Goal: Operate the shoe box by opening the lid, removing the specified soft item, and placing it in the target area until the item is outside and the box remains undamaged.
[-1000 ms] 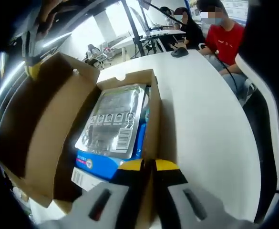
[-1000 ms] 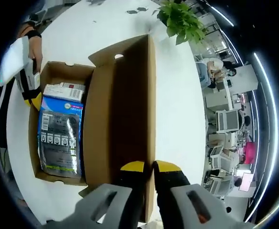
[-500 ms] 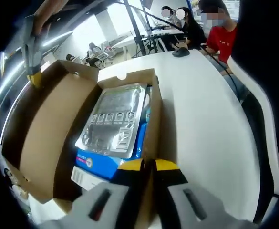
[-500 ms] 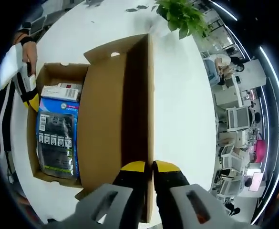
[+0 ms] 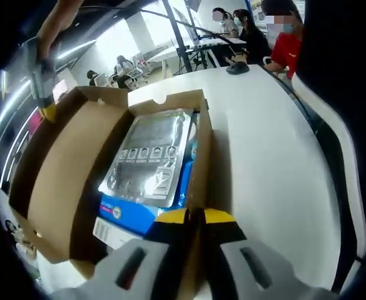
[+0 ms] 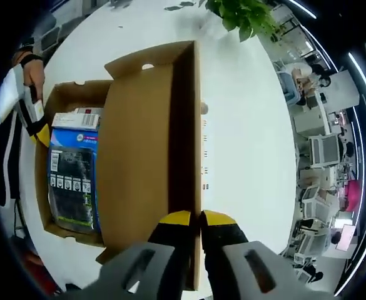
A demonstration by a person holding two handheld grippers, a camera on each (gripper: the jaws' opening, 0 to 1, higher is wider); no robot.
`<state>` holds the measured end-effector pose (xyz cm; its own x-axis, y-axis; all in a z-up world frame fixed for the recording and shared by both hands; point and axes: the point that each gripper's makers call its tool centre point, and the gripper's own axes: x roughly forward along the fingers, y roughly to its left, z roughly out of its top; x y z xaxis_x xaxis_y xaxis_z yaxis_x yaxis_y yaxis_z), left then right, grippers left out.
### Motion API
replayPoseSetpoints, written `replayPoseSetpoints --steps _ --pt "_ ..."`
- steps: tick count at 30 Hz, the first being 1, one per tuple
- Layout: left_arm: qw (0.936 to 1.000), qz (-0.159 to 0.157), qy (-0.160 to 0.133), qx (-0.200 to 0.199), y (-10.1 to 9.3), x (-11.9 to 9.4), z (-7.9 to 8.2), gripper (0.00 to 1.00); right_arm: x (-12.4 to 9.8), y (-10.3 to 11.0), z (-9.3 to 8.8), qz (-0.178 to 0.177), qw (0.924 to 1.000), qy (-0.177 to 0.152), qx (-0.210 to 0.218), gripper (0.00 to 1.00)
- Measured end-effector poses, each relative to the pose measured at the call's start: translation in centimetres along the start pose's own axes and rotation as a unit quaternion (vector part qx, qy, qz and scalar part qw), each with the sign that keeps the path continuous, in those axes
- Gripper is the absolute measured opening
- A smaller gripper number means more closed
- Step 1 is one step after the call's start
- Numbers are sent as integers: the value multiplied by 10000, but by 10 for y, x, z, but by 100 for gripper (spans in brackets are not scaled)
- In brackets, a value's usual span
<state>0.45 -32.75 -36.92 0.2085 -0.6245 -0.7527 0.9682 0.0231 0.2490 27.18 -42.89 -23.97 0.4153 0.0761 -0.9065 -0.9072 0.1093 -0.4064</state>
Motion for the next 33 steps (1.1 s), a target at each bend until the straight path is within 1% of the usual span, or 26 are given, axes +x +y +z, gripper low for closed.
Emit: replayPoseSetpoints --steps 7,15,25,28,30,33 --pt "10000 -17 -14 -5 0 -1 2 7 5 1 -1 145 9999 44 63 3" --pt "10000 -24 -11 -12 -1 -3 3 7 10 2 -2 245 9997 77 25 3" --pt "10000 -43 -7 -25 -1 -2 3 7 22 0 -4 372 9992 139 21 3" --pt "10000 -50 -20 -30 -1 -2 3 7 21 0 -1 432 9990 149 -2 3" --pt "10000 -53 -18 -33 -1 -2 3 7 22 0 -2 498 9986 110 128 3" --pt "10000 -55 -21 -38 -1 -1 2 7 22 0 -1 549 9983 72 168 3"
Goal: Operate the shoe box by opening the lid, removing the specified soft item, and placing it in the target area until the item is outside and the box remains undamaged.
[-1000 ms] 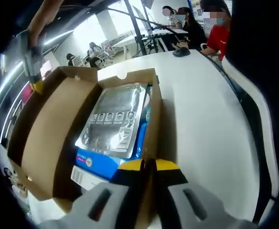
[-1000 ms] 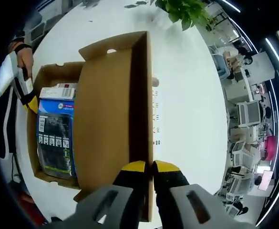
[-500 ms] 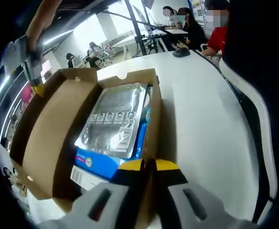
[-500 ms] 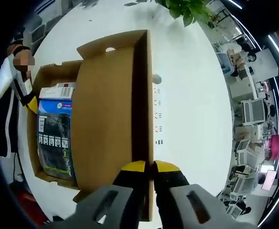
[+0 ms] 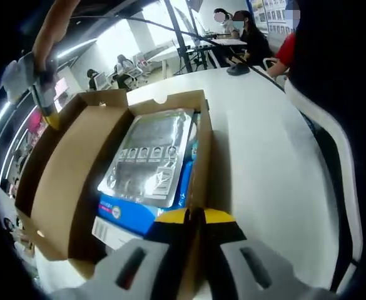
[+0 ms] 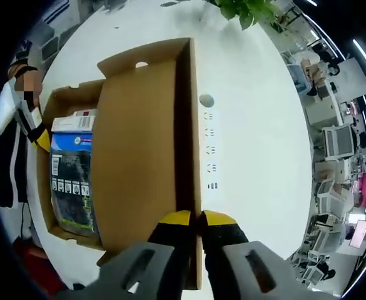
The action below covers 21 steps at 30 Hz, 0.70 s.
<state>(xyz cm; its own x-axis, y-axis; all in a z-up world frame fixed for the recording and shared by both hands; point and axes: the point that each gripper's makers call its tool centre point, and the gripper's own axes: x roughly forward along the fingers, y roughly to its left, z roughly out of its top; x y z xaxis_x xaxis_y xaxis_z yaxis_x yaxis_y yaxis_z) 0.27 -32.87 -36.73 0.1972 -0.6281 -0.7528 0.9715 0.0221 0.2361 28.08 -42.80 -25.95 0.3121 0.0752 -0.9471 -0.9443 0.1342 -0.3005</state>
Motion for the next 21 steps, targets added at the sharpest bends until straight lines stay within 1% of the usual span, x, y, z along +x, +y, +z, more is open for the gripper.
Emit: replayPoseSetpoints --steps 4,7,21 --pt "10000 -8 -5 -8 0 0 0 7 6 2 0 0 9999 51 -96 3" --pt "10000 -12 -5 -7 0 0 0 7 13 -1 -2 20 9999 82 -108 3" --pt "10000 -42 -12 -8 0 -1 0 7 29 -4 -3 164 9996 100 -208 4"
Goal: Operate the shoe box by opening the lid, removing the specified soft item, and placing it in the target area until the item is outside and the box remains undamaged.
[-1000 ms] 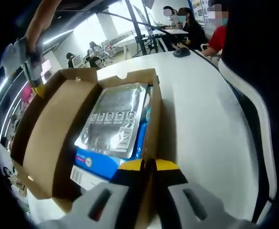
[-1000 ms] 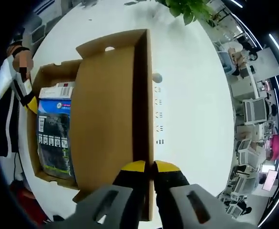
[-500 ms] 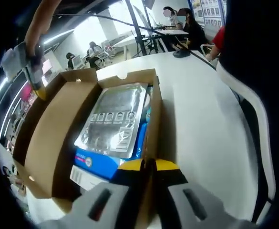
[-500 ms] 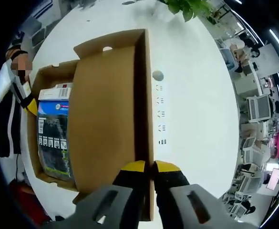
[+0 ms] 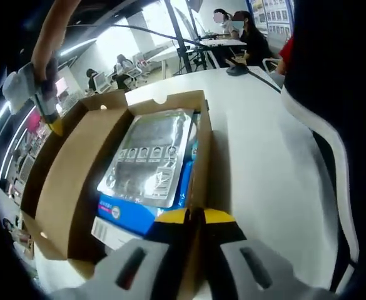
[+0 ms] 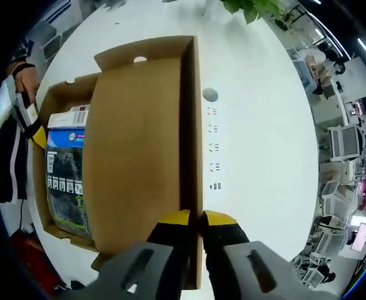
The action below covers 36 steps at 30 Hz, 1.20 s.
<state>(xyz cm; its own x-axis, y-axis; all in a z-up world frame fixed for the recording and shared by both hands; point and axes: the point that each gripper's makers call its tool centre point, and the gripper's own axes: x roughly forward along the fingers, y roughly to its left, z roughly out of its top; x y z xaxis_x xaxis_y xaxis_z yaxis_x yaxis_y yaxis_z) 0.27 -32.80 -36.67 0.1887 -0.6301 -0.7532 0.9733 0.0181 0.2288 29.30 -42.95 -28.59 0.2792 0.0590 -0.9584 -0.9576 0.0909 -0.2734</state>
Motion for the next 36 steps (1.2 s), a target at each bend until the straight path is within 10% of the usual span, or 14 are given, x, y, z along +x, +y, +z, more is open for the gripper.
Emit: replayPoseSetpoints --steps 36 --pt "10000 -40 -8 -30 0 0 2 7 25 -2 -3 192 9997 160 -52 7"
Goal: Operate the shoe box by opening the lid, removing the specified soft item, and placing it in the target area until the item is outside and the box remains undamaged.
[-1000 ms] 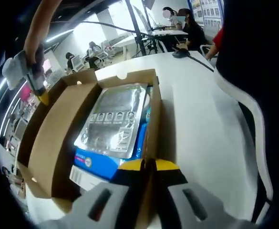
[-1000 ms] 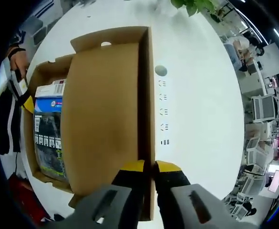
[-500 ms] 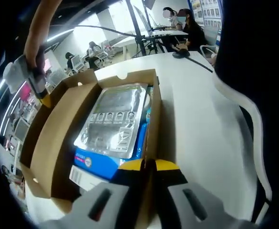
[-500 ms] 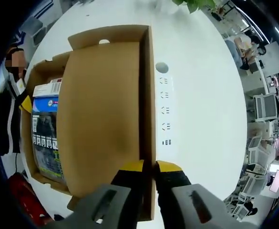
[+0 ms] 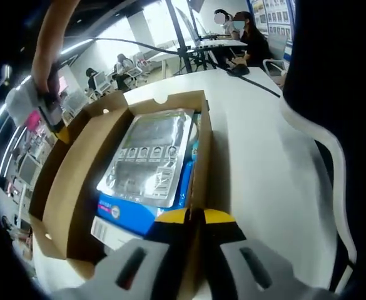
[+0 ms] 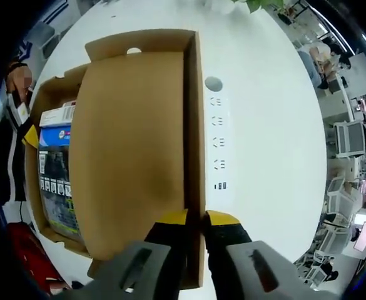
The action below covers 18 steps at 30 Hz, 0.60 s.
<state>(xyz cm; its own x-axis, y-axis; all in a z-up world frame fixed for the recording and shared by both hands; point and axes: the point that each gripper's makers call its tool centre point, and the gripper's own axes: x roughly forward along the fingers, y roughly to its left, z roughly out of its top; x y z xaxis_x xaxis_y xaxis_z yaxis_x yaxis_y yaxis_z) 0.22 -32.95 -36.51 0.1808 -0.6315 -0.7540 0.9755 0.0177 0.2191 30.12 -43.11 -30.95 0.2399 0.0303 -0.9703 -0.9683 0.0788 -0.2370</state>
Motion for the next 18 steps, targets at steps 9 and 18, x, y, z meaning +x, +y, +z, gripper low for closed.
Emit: replayPoseSetpoints --steps 9,18 --pt "10000 -6 0 4 0 -1 0 6 7 2 -1 -17 10000 24 -2 8" --pt "10000 -19 -10 1 0 1 -1 6 12 0 -2 -3 10000 65 -29 9"
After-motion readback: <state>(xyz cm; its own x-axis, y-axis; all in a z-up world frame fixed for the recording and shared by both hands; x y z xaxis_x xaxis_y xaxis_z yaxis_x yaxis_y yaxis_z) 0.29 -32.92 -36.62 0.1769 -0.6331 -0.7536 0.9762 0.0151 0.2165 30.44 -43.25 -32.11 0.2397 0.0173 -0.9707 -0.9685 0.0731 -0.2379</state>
